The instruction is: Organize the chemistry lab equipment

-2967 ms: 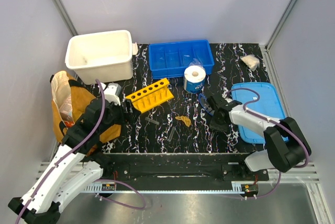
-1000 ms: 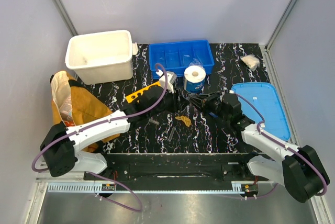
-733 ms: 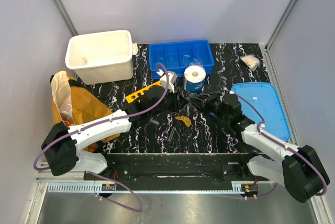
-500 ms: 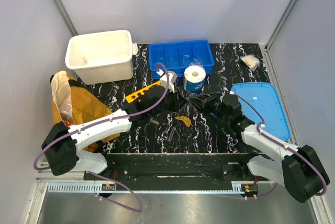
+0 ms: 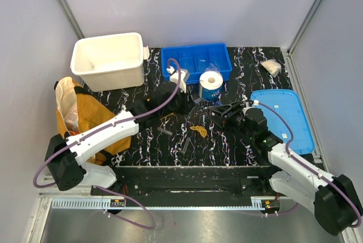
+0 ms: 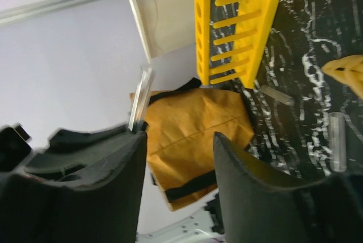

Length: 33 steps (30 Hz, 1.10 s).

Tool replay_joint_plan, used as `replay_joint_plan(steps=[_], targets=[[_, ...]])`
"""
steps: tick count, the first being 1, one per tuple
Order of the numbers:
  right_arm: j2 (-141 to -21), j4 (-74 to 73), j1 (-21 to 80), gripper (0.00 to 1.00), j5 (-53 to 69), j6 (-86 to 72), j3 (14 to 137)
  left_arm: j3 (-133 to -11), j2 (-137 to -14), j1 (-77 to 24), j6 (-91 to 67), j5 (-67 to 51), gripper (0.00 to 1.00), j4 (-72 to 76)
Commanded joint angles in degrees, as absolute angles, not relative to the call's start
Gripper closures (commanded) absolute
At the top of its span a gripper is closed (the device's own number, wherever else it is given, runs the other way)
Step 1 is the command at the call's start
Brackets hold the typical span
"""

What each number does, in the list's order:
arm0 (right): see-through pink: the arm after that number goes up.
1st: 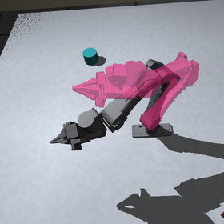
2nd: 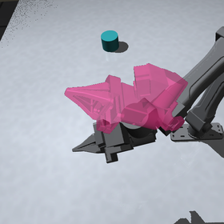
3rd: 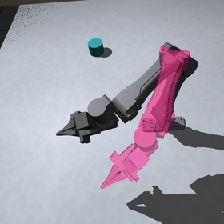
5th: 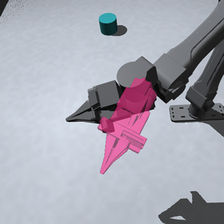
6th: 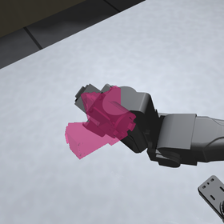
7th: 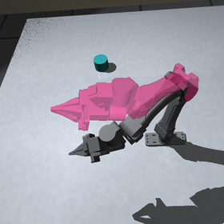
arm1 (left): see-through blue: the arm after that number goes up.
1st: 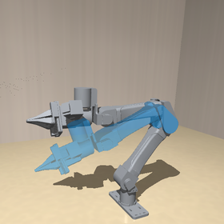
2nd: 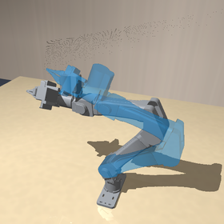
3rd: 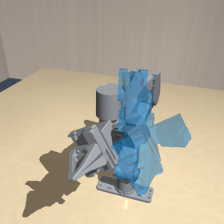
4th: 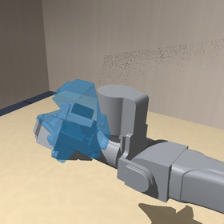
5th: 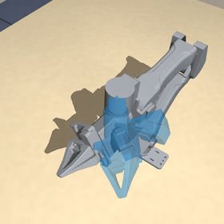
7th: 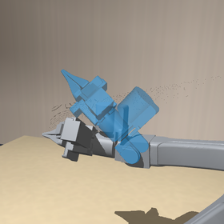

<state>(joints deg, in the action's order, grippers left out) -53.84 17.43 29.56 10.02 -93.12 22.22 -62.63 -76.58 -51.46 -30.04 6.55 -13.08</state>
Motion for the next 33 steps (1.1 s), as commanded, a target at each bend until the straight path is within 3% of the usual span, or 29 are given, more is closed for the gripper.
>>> replay_joint_plan(steps=[1,10,15,33], targets=[[-48.5,7.3,29.8,0.39,9.1,-78.3,25.1,-69.9,-75.8,-46.1,-25.4,7.4,0.84,-25.9],[-39.7,-10.9,29.8,0.2,4.2,-65.1,28.9,-84.4,-86.2,-37.5,-14.4,6.8,0.83,-45.5],[-39.3,-14.4,29.7,0.17,3.7,-61.9,30.6,-91.1,-92.5,-36.8,-11.6,8.8,0.83,-54.0],[-40.9,-16.6,29.8,0.14,2.0,-57.3,34.5,-109.1,-108.8,-36.5,-6.3,3.8,0.82,-62.7]])
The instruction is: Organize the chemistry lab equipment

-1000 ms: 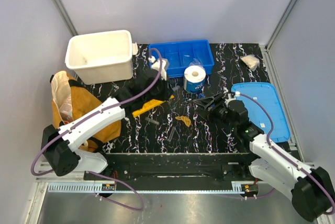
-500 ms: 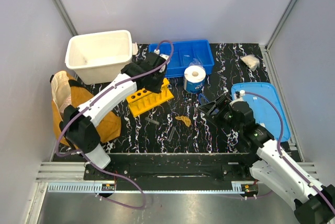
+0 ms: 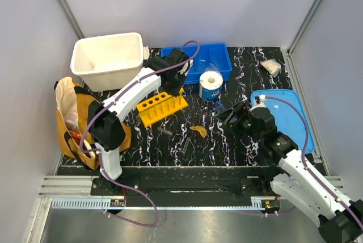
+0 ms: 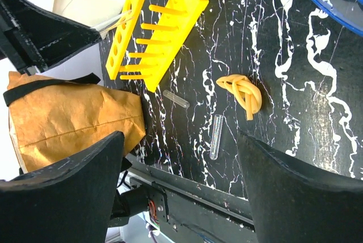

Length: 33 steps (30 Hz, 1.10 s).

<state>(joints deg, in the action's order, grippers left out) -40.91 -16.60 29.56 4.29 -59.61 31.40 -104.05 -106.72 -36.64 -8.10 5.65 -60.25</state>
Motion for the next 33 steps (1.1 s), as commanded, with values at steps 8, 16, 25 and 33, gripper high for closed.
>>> replay_joint_plan(steps=[8,16,25,33], targets=[[-40.9,-16.9,29.8,0.14,-1.0,-56.1,34.7,-110.9,-111.4,-36.4,-5.7,1.8,0.81,-64.4],[-41.0,-17.0,29.8,0.14,-1.5,-55.5,35.2,-112.9,-113.6,-36.5,-5.4,2.9,0.8,-64.5],[-41.2,-16.8,29.8,0.14,-2.5,-55.0,35.6,-114.9,-115.3,-36.5,-4.9,4.0,0.8,-65.0],[-41.6,-17.0,29.8,0.14,-3.2,-53.9,37.0,-116.8,-118.7,-36.5,-4.7,5.1,0.79,-65.0]])
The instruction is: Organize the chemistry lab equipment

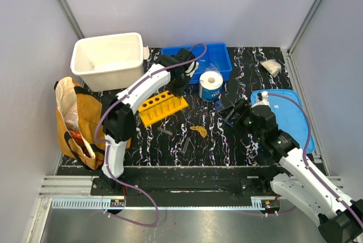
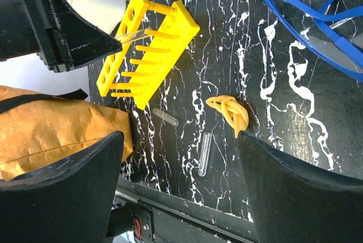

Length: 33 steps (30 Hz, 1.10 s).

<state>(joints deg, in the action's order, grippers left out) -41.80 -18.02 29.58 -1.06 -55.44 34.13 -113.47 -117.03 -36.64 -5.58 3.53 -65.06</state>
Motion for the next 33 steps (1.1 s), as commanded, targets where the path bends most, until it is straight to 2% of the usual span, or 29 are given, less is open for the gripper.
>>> replay_joint_plan(steps=[1,6,13,23,29,33], targets=[[-41.4,-17.1,29.8,0.14,-3.2,-54.0,36.9,-117.0,-119.0,-36.4,-4.7,5.6,0.79,-65.0],[-41.0,-17.4,29.8,0.14,-3.6,-53.4,36.8,-117.6,-120.7,-36.5,-4.7,6.5,0.74,-64.6],[-40.9,-18.5,29.8,0.14,-4.1,-51.8,37.5,-117.5,-119.8,-36.5,-5.4,6.2,0.48,-63.4],[-43.9,-23.1,29.8,0.19,-4.6,-49.9,40.5,-110.8,-107.9,-35.2,-9.2,-1.7,0.41,-57.1],[-50.3,-25.8,30.7,0.25,-2.5,-49.7,43.9,-96.8,-93.8,-32.4,-12.4,-4.7,0.4,-50.6],[-56.1,-26.7,36.1,0.28,-4.7,-51.4,46.7,-83.1,-81.5,-29.2,-15.0,-7.8,0.4,-44.1]])
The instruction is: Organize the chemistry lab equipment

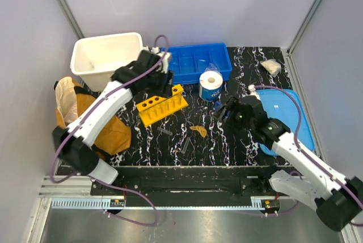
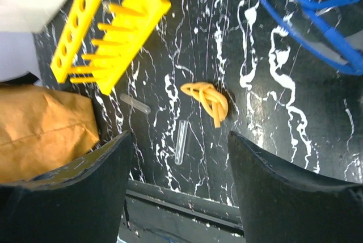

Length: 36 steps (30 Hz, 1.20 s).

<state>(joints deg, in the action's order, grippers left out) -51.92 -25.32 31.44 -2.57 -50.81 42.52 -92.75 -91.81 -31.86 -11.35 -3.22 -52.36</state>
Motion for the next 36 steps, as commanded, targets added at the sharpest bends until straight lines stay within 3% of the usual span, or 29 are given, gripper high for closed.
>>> replay_joint_plan(steps=[1,7,17,22,29,36], targets=[[-58.7,-26.9,37.7,0.28,-5.4,-52.0,47.6,-79.1,-77.9,-28.3,-15.6,-8.6,0.4,-42.3],[-71.1,-27.2,48.7,0.33,-9.9,-54.6,52.7,-60.7,-59.7,-26.3,-14.7,-5.8,0.37,-36.7],[-85.4,-33.0,51.8,0.35,-8.8,-49.8,63.8,-50.2,-41.4,-26.3,-15.4,-0.6,0.36,-34.0],[-91.0,-33.3,51.8,0.28,-3.3,-21.3,70.4,-49.3,-36.3,-26.3,-15.2,1.8,0.36,-32.5],[-88.0,-31.0,51.5,0.2,21.6,19.7,70.1,-47.4,-28.2,-26.3,-15.5,6.0,0.31,-29.9],[-85.2,-33.4,50.7,0.23,33.6,38.3,64.9,-46.6,-24.1,-26.3,-15.6,11.8,0.27,-29.4]])
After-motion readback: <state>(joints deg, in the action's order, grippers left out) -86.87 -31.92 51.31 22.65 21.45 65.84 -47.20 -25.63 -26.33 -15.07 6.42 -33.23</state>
